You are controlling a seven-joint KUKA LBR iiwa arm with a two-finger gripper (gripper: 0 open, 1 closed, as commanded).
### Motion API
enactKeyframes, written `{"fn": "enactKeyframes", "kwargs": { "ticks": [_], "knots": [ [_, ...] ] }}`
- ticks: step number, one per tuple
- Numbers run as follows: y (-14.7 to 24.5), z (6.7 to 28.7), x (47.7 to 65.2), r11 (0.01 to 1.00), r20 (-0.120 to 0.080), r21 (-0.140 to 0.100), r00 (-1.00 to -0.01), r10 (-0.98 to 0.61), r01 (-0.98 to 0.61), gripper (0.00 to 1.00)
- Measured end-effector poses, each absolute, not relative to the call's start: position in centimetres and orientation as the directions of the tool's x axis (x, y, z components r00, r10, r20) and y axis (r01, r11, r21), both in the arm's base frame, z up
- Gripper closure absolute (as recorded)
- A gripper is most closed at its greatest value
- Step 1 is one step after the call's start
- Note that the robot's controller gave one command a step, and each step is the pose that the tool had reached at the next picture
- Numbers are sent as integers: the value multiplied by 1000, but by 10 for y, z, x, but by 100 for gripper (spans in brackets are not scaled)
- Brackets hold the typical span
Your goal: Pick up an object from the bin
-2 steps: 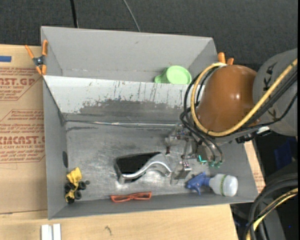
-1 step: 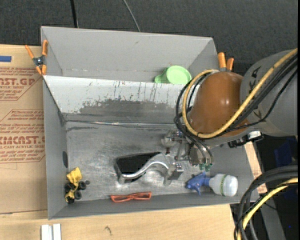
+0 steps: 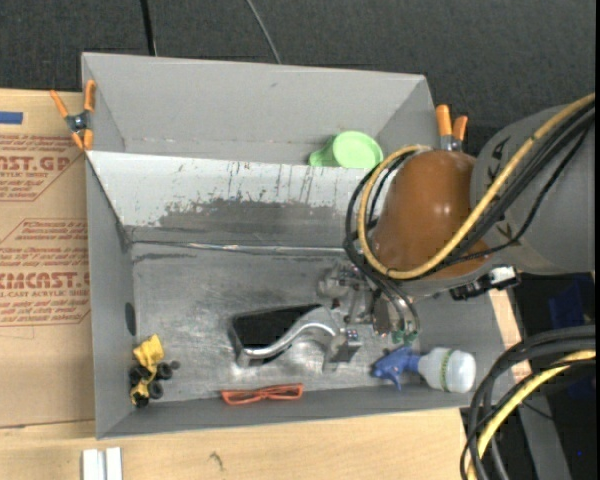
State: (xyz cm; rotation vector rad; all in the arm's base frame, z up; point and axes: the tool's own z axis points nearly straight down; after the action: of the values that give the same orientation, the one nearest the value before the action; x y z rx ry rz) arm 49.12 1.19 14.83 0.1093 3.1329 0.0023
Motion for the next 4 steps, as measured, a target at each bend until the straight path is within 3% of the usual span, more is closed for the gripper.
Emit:
{"fn": "enactKeyframes", "kwargs": {
  "ticks": [1,4],
  "knots": [
    [17,86,519,988,-57,-13,-986,-157,-157,100],
    [19,91,513,987,-44,-7,-986,-161,-161,100]
  ]
}}
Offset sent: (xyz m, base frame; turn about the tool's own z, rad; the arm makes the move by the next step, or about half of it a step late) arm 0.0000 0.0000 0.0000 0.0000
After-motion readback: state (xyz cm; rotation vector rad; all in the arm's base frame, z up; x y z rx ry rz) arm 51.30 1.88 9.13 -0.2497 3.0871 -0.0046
